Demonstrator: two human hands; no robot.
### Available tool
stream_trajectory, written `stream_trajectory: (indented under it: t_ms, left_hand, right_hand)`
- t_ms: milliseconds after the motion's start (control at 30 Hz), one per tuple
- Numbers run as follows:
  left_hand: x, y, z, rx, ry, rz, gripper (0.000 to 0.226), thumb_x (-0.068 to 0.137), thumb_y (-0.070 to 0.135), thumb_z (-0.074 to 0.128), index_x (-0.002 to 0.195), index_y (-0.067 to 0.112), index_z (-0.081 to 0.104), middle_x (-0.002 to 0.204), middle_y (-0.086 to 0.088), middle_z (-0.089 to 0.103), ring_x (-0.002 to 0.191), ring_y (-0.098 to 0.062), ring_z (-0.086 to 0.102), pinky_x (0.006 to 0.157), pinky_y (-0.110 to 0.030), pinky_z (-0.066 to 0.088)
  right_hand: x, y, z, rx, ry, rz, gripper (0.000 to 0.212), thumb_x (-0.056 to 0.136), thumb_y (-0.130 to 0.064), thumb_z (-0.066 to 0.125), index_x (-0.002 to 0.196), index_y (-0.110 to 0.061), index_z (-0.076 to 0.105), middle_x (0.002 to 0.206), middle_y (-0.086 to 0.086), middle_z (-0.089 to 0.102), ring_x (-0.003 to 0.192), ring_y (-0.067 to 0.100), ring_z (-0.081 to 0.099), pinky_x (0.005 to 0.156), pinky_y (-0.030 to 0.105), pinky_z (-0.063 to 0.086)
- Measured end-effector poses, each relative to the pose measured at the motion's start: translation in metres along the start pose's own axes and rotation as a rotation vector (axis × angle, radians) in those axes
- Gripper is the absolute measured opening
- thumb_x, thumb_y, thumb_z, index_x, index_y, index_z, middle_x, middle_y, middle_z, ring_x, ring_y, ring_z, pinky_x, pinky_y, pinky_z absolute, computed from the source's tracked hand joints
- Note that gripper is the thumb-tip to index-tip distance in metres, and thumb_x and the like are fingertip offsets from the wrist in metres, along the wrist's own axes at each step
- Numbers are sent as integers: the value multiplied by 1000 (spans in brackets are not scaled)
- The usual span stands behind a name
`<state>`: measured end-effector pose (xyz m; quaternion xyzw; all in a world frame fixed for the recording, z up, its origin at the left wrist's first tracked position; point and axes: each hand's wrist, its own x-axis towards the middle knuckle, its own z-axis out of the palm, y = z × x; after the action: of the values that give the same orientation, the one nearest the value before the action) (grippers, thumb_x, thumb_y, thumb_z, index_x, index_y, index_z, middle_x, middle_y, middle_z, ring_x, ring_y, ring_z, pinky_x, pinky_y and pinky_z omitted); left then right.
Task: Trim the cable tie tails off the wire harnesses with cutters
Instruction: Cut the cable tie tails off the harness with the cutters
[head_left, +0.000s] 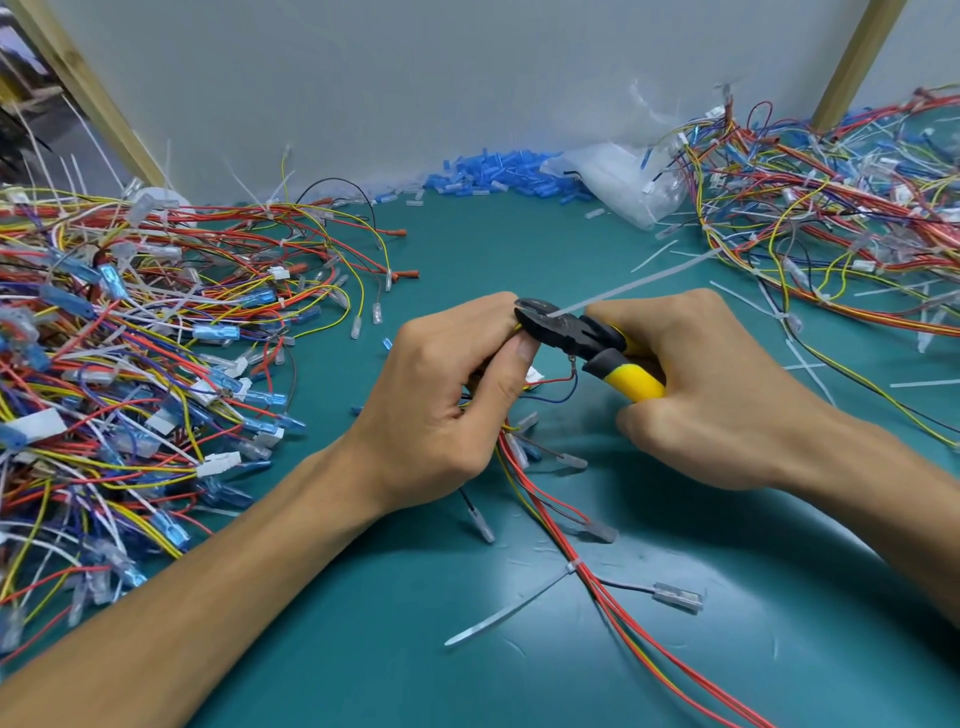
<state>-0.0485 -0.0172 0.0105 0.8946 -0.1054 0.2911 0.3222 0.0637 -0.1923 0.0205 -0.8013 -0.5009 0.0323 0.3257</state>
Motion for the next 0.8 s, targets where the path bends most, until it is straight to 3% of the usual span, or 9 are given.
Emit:
stream_trajectory:
  t_ms: [367,467,633,800]
  left_hand:
    - [0,0,1,1,7,-1,34,104,4,43,73,-6,52,69,-11,45,62,-26,39,60,-35,33]
    - [1,1,0,-6,4,2,34,104,4,43,73,-5,53,69,-10,45,62,-25,39,60,-33,33]
    - [0,1,0,0,-4,0,34,104,3,43,72,-6,51,69,-9,44,62,-25,38,60,-34,32]
    - [-1,0,1,-3,-6,-3,35,104,3,43,72,-7,51,69,-9,44,62,-25,39,60,-34,32]
  right_hand:
    - [-1,1,-1,-16,11,5,10,66,-20,50,67,-17,40,62,10,29,62,16,17,50,31,14]
    - [-1,3,-1,-55,20,3,12,67,-20,51,69,-18,39,60,7,30,62,18,19,52,37,16]
    - [-1,-1,-2,39,-32,-17,20,67,-15,50,64,-26,35,63,9,29,60,15,17,48,30,16]
    - [-2,-1,-1,53,-44,-5,23,64,-12,50,61,-25,31,65,9,24,60,14,15,48,31,15]
